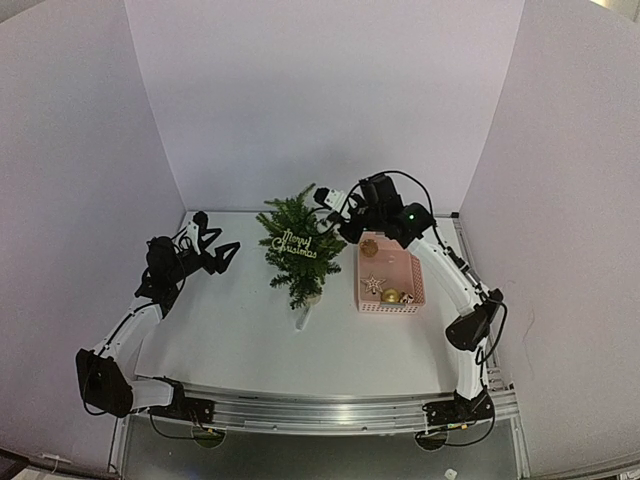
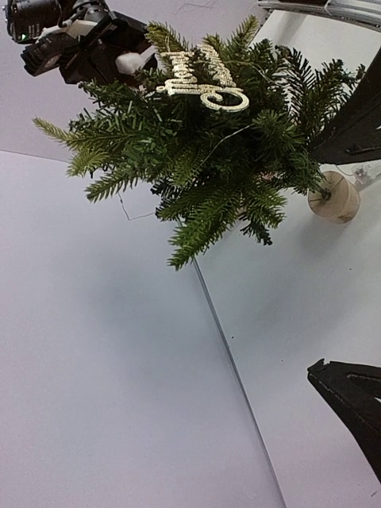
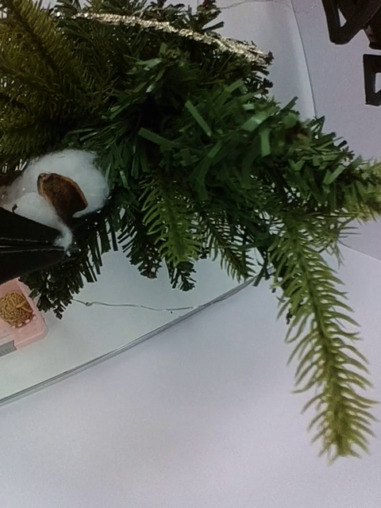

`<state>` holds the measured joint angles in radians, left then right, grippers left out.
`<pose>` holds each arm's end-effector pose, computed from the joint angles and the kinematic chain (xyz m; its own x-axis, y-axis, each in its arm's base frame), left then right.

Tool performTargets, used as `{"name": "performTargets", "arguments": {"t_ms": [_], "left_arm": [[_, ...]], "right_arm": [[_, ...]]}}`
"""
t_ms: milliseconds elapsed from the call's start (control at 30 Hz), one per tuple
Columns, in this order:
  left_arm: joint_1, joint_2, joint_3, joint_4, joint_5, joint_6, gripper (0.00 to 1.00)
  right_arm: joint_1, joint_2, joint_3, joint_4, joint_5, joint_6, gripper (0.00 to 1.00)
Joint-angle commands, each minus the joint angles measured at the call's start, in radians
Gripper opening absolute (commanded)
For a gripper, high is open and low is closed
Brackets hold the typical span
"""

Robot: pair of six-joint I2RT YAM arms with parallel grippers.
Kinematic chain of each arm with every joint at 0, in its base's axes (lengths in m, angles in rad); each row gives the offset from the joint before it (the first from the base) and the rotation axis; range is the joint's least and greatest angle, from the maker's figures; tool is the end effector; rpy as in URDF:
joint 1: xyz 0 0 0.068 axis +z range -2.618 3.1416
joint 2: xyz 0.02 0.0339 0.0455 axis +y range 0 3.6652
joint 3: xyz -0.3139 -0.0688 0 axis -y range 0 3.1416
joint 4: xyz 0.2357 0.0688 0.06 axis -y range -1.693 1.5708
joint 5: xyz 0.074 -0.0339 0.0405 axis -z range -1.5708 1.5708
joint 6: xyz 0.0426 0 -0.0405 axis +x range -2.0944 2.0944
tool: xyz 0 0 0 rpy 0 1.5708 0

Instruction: Decorate the small christmas tree

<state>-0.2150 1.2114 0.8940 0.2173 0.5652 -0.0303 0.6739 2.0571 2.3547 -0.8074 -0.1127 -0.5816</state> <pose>0.2508 -0.0781 0.3798 -0.1188 -0.0002 -0.9929 0.6975 0.7117 -0.0836 0.3689 0.3008 0.4607 0.0642 -0.6474 -0.7595 -0.7917 0.4303 -0.4336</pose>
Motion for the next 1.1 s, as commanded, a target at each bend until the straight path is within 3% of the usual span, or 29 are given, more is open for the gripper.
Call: {"name": "performTargets", "arguments": {"t_ms": [0, 300, 400, 867, 1067], "left_arm": [[0.004, -0.013, 0.022, 0.022, -0.003, 0.012, 0.86], [0.004, -0.007, 0.022, 0.023, 0.005, 0.007, 0.86], [0.004, -0.007, 0.022, 0.024, 0.006, 0.007, 0.86], [0.003, -0.008, 0.023, 0.019, 0.008, 0.010, 0.86], [0.005, -0.006, 0.025, 0.021, 0.010, 0.009, 0.86]], "right_arm": [[0.006, -0.051, -0.055, 0.058, -0.025, 0.046, 0.00], [0.006, -0.093, -0.062, 0.091, 0.005, 0.074, 0.00], [0.006, -0.099, -0.064, 0.097, 0.015, 0.081, 0.05], [0.006, -0.075, 0.047, 0.129, 0.067, 0.170, 0.51], [0.006, -0.052, 0.114, 0.147, 0.105, 0.244, 0.61]]}}
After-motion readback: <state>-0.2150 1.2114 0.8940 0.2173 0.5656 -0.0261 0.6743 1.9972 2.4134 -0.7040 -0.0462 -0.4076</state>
